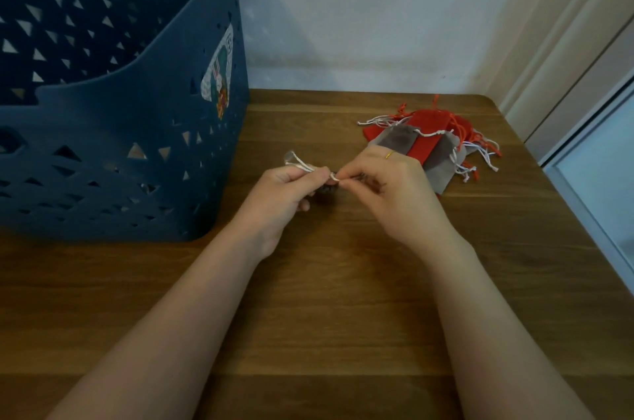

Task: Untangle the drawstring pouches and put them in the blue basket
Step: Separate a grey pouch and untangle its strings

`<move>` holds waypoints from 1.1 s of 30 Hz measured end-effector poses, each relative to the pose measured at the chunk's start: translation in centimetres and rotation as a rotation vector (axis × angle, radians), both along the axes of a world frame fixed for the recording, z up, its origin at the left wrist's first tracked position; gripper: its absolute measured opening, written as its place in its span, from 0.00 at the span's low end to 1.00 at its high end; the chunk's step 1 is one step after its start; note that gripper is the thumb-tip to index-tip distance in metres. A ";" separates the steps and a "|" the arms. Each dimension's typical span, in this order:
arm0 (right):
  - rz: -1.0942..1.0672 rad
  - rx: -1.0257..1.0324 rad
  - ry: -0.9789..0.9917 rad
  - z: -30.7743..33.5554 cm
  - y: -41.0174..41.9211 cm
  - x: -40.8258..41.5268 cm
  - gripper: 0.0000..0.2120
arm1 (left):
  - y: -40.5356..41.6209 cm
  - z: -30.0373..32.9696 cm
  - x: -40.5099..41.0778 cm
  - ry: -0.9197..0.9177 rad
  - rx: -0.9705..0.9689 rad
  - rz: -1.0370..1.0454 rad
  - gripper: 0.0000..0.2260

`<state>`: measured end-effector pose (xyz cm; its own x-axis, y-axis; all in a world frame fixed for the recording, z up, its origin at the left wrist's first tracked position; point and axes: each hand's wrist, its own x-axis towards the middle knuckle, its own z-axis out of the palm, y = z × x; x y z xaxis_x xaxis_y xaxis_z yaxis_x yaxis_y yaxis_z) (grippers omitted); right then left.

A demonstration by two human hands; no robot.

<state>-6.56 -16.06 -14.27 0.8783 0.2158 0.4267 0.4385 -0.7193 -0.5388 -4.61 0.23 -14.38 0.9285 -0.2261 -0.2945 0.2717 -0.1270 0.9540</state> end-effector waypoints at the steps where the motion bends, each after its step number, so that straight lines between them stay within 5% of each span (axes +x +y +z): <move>1: 0.008 -0.010 -0.015 -0.1 -0.1 0.0 0.06 | 0.0 0.0 0.0 0.016 -0.003 0.002 0.07; 7: 0.042 -0.120 -0.144 -0.5 -0.1 0.1 0.08 | 0.1 -0.2 0.4 0.147 -0.116 0.013 0.05; 13: -0.018 0.290 0.004 -0.6 0.5 0.3 0.07 | 0.3 0.0 0.5 0.133 -0.180 -0.037 0.05; 18: -0.002 0.362 0.161 -1.2 0.7 0.5 0.11 | 0.1 0.0 0.6 0.126 -0.204 -0.024 0.04; 28: -0.078 0.304 0.388 -0.4 0.4 0.1 0.08 | 0.0 0.1 -0.2 -0.409 0.291 -0.137 0.05; 33: -0.114 0.132 0.336 0.1 1.0 -0.3 0.06 | -0.7 -0.4 -0.1 -0.699 0.715 -0.120 0.05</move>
